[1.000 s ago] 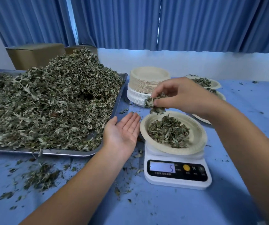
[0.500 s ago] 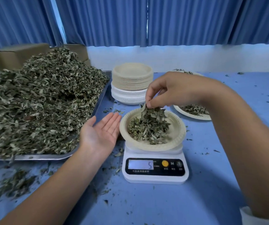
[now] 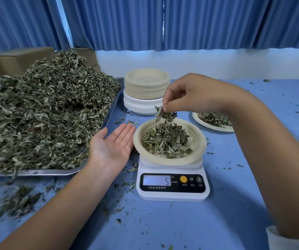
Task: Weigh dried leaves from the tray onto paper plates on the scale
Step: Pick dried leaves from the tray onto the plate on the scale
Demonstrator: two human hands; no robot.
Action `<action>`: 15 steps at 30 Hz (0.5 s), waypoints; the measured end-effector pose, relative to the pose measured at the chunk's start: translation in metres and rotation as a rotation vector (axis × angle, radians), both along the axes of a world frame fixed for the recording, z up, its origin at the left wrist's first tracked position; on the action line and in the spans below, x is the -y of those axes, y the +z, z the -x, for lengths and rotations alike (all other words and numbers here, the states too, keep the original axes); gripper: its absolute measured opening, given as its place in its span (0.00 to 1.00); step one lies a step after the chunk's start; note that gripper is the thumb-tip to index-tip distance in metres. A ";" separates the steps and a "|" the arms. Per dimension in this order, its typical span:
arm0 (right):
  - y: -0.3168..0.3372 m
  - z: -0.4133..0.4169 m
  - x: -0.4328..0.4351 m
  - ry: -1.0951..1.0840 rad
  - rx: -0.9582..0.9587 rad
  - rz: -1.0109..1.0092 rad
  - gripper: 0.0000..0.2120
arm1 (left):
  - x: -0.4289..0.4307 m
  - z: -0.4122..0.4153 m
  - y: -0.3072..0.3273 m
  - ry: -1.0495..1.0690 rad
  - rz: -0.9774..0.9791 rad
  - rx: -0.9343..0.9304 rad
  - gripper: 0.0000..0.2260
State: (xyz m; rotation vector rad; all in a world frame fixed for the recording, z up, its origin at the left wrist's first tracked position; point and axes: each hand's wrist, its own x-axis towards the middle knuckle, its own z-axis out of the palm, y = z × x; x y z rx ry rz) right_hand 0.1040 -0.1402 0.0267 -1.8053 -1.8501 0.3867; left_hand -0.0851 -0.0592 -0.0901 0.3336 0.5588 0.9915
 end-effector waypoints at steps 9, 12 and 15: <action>0.001 -0.004 0.001 -0.027 0.021 -0.028 0.03 | 0.001 0.001 0.001 -0.009 0.004 -0.002 0.22; 0.001 -0.007 0.000 -0.025 0.048 -0.019 0.03 | 0.001 0.000 0.001 -0.013 0.001 -0.007 0.22; -0.002 -0.007 -0.001 -0.006 0.082 0.019 0.03 | 0.002 0.000 0.000 -0.013 -0.003 -0.008 0.22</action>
